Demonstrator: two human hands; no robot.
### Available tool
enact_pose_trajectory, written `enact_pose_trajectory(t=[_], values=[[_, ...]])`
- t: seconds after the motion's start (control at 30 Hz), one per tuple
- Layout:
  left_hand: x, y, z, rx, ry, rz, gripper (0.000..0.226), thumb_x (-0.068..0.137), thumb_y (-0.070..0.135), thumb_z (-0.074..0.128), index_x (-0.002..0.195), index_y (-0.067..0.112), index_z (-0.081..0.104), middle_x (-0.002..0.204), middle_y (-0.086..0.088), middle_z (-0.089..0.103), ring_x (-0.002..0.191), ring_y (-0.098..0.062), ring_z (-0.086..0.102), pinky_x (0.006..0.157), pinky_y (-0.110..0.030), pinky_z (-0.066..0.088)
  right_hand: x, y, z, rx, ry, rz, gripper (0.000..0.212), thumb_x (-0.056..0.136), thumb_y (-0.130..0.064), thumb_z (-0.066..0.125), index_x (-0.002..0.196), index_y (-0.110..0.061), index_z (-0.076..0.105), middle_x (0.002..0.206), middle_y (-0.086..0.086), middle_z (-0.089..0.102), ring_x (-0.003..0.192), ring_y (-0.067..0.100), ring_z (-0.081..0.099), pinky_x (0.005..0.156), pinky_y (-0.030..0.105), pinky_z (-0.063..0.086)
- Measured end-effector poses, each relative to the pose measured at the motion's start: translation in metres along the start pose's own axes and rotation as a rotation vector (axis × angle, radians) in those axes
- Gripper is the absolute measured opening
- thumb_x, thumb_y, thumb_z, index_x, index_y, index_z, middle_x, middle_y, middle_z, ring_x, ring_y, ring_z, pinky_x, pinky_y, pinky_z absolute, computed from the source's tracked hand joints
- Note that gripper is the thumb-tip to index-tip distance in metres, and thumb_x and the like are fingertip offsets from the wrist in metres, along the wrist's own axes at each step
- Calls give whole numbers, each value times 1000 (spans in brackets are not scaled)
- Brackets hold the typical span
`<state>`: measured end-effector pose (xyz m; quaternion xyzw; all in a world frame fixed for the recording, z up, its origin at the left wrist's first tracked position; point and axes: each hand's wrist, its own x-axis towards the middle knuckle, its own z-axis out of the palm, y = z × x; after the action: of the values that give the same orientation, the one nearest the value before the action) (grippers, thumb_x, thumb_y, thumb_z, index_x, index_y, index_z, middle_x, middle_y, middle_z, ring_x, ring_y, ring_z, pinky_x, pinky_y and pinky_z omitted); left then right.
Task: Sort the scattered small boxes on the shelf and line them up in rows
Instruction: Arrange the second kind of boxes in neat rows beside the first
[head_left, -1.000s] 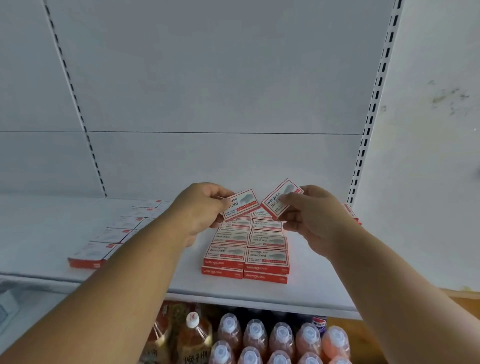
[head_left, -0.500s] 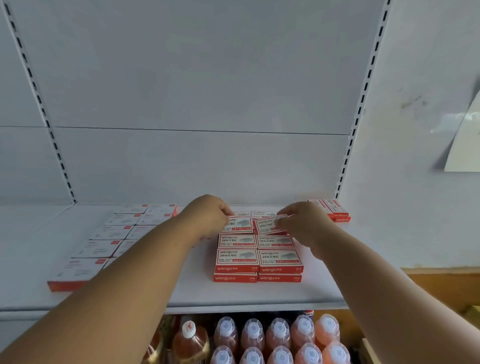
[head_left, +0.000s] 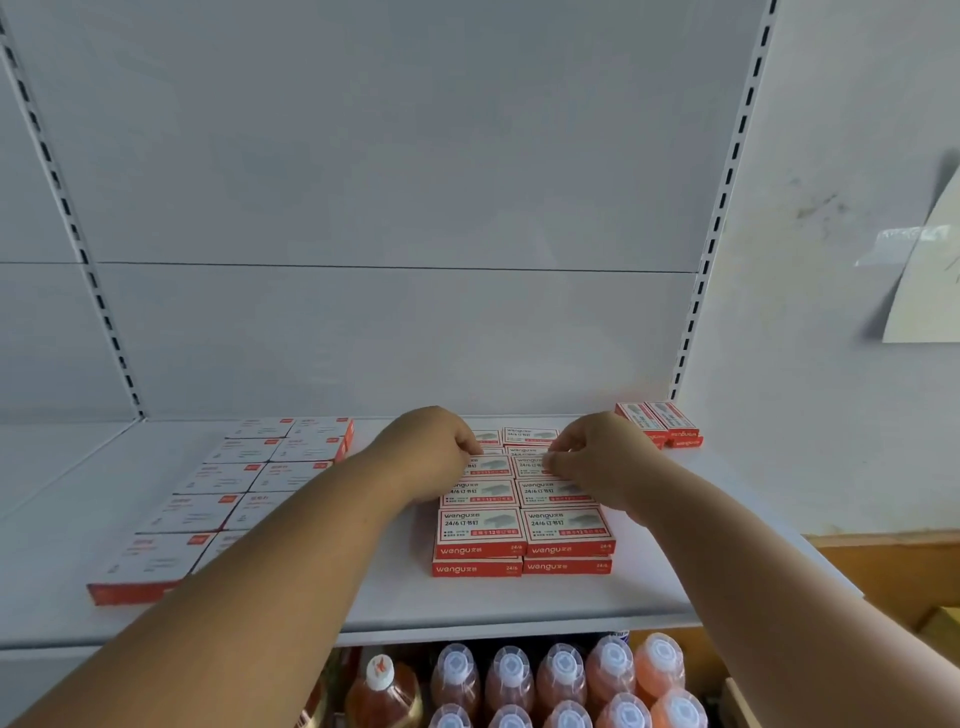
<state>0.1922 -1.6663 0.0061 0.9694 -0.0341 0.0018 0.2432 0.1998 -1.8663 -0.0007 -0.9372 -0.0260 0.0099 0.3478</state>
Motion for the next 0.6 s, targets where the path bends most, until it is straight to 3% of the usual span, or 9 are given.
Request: enact_pose_trajectory(t=[0.2, 0.3, 0.47, 0.6], values=[[1, 2, -6, 37, -33, 17, 27, 96, 18, 57, 114, 28, 73, 120, 7, 66, 99, -13, 58, 82, -23, 44, 2, 4, -1, -50, 14, -19, 19, 88, -37, 67, 90, -20, 74, 87, -4, 73, 78, 15, 69, 72, 36, 60], [3, 13, -12, 137, -18, 33, 30, 93, 17, 55, 114, 31, 71, 116, 9, 63, 96, -12, 54, 80, -24, 42, 3, 12, -5, -131, 105, -81, 18, 91, -41, 61, 96, -25, 68, 93, -9, 67, 77, 10, 62, 56, 24, 46], [7, 56, 1, 147, 50, 114, 26, 92, 21, 53, 111, 31, 68, 104, 11, 56, 95, -13, 56, 77, -26, 44, 8, 42, -37, -93, 283, -125, 11, 88, -29, 61, 77, -27, 64, 83, -11, 66, 79, 14, 60, 58, 22, 39], [20, 102, 15, 143, 34, 156, 27, 90, 21, 53, 112, 29, 67, 110, 8, 59, 99, -16, 57, 81, -27, 46, 24, 80, -76, -97, 331, -79, 12, 86, -21, 60, 75, -26, 63, 82, -7, 66, 78, 17, 60, 58, 24, 39]])
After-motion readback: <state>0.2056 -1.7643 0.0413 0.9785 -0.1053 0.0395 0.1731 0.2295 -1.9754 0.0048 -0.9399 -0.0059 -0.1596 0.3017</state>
